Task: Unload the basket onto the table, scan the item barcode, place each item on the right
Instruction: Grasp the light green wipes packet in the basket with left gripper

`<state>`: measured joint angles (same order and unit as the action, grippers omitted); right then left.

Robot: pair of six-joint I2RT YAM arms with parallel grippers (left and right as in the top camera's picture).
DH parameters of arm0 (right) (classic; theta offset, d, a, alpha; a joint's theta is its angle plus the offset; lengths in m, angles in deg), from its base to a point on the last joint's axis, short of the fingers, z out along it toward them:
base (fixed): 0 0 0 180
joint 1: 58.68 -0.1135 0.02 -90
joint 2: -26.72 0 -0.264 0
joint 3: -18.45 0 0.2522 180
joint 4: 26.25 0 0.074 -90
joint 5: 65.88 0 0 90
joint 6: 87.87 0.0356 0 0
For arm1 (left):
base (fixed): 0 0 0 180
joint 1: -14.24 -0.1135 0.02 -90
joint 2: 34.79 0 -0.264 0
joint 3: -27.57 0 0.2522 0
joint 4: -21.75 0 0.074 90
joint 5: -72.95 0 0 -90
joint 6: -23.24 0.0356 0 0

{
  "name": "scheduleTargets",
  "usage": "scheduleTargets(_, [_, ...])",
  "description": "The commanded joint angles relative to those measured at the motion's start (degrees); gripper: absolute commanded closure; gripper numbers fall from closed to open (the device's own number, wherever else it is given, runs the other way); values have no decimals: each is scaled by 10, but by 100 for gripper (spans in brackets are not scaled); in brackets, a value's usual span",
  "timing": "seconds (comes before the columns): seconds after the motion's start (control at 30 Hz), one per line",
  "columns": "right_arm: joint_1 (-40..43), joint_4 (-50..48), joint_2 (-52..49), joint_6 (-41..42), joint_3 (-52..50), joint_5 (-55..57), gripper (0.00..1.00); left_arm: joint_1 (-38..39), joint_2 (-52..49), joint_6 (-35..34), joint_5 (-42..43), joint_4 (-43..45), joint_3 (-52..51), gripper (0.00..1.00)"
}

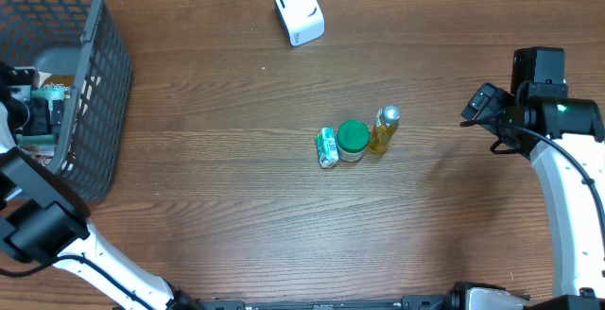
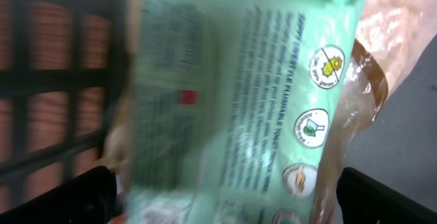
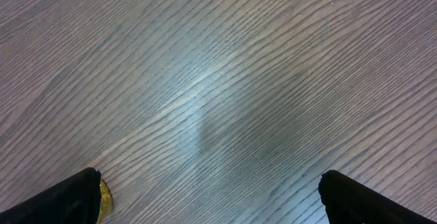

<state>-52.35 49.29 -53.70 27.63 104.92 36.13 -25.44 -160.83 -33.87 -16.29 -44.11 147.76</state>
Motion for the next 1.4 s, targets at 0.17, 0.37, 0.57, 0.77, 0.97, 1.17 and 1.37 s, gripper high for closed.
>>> scheduleTargets(0.17, [1, -2, -1, 4, 6, 4, 0, 3, -73, 18, 24, -9, -3, 4])
scheduleTargets(0.37, [1, -2, -1, 4, 6, 4, 0, 3, -78, 11, 18, -8, -3, 55])
scheduleTargets(0.57, [1, -2, -1, 4, 6, 4, 0, 5, -70, -52, 19, -7, 7, 69])
scheduleTargets(0.77, [1, -2, -1, 4, 6, 4, 0, 20, -12, -129, 42, -5, 41, 74])
scheduleTargets(0.97, [1, -2, -1, 4, 6, 4, 0, 43, 96, -216, 42, 10, 73, 71])
scheduleTargets(1.17, [1, -2, -1, 4, 6, 4, 0, 64, 228, -319, 41, 21, 98, 72])
scheduleTargets(1.37, [1, -2, -1, 4, 6, 4, 0, 72, 312, -325, 26, 8, 98, 70])
